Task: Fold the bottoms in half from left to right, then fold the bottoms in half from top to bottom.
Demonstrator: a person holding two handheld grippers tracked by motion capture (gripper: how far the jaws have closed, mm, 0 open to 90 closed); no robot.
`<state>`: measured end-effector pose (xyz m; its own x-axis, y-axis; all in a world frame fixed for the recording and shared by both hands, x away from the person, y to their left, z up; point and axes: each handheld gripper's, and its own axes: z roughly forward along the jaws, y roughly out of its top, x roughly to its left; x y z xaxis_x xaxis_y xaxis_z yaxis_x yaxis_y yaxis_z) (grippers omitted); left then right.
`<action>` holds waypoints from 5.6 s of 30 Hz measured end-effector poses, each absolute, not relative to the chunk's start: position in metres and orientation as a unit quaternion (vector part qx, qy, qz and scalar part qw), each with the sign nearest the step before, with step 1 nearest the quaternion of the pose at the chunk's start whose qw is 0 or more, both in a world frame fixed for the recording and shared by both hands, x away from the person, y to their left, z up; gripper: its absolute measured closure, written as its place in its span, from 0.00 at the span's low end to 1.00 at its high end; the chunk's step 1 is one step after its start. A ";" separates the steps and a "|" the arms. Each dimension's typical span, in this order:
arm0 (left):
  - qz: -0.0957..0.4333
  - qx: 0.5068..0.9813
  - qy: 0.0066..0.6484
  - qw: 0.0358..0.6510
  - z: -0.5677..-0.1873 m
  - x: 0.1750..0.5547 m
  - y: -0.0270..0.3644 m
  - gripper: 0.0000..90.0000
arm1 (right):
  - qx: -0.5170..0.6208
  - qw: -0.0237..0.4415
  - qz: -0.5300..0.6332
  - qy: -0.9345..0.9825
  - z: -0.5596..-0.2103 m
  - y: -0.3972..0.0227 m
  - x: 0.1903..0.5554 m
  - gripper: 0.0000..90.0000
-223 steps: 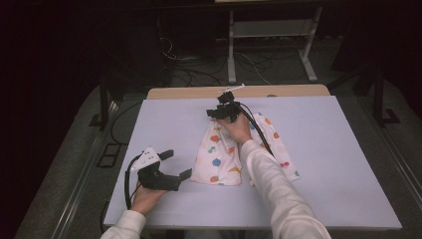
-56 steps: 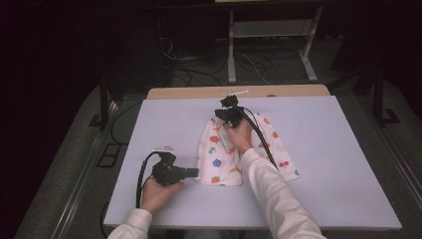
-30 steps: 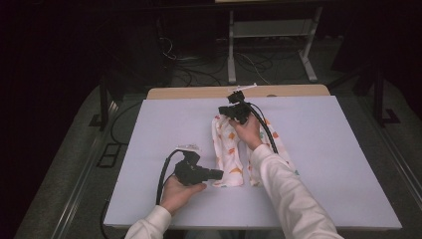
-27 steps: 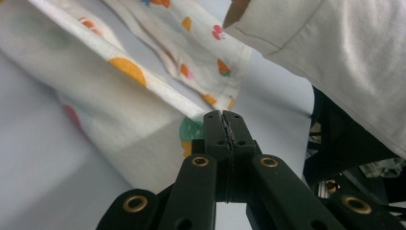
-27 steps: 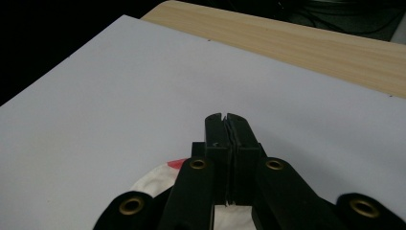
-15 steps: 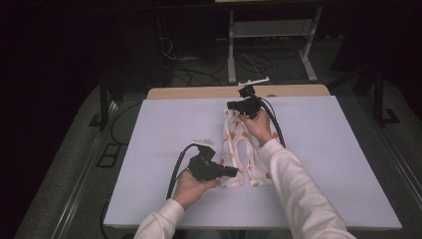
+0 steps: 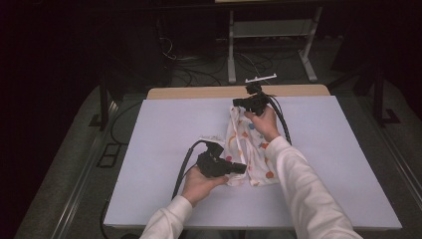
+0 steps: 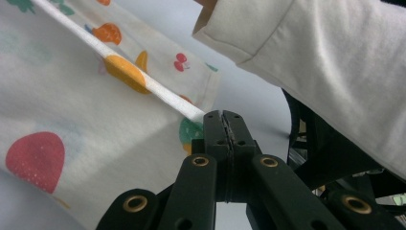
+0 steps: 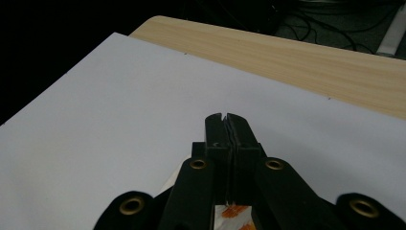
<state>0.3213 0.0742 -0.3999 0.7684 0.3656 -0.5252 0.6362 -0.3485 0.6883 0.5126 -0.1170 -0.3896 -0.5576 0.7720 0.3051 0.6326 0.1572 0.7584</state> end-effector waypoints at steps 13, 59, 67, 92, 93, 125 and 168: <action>-0.150 0.804 0.308 0.486 -0.403 0.325 0.040 0.99 | 0.462 0.065 0.458 0.756 -0.392 -0.136 0.518 0.97; -0.187 0.789 0.338 0.478 -0.445 0.350 -0.041 0.99 | 0.449 0.034 0.469 0.760 -0.412 -0.193 0.527 0.97; -0.191 0.791 0.340 0.471 -0.449 0.353 -0.053 0.99 | 0.451 0.032 0.470 0.758 -0.416 -0.198 0.529 0.97; -0.196 0.792 0.354 0.458 -0.459 0.357 -0.080 0.99 | 0.494 0.063 0.465 0.732 -0.423 -0.237 0.519 0.77; -0.197 0.791 0.355 0.457 -0.460 0.357 -0.081 0.99 | 0.497 0.061 0.466 0.729 -0.422 -0.239 0.518 0.76; -0.144 0.807 0.315 0.477 -0.433 0.350 -0.072 0.25 | 0.468 0.070 0.484 0.736 -0.403 -0.251 0.480 0.00; 0.005 0.778 0.373 0.506 -0.411 0.423 0.046 0.00 | 0.466 0.068 0.476 0.743 -0.408 -0.258 0.467 0.00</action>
